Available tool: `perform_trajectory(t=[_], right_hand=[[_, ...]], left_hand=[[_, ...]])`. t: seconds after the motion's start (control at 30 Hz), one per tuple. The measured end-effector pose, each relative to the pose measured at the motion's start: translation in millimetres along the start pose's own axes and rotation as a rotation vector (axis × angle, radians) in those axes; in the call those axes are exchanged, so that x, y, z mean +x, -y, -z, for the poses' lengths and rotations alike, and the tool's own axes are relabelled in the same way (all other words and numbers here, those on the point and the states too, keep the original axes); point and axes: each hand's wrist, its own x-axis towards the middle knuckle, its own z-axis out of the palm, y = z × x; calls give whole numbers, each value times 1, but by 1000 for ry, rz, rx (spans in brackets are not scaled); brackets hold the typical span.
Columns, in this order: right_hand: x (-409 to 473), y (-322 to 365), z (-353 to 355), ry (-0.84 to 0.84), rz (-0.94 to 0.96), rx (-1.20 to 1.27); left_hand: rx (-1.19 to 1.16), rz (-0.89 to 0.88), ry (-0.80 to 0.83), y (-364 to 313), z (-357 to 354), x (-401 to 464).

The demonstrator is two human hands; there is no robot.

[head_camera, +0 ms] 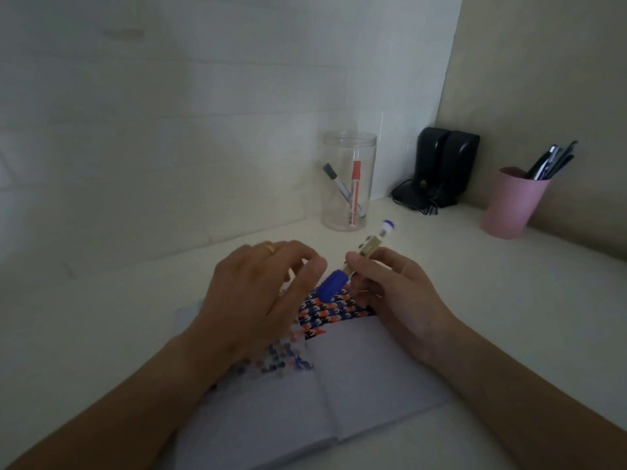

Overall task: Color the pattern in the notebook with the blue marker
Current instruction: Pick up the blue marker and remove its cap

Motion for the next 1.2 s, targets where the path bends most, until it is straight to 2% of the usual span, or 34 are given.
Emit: perform_trajectory(t=[0.27, 0.5, 0.73, 0.83, 0.9, 1.03, 1.13, 1.2], right_hand=[[-12, 13, -9, 8, 53, 67], [-18, 11, -16, 14, 161, -58], [-22, 11, -24, 10, 143, 32], [-23, 12, -27, 5, 155, 39], [-24, 14, -29, -12, 166, 34], [-24, 19, -33, -95, 196, 19], [-26, 20, -39, -132, 226, 5], [-24, 24, -38, -191, 190, 13]], left_hand=[[-16, -134, 21, 7, -9, 0], [-21, -161, 42, 3, -1, 0], [-156, -78, 262, -3, 3, 5], [-243, -102, 300, -4, 4, 3], [-194, -150, 256, -3, 4, 2], [-192, -114, 289, -5, 15, 9], [34, -292, 218, -6, 15, 19], [102, -326, 249, -3, 14, 19]])
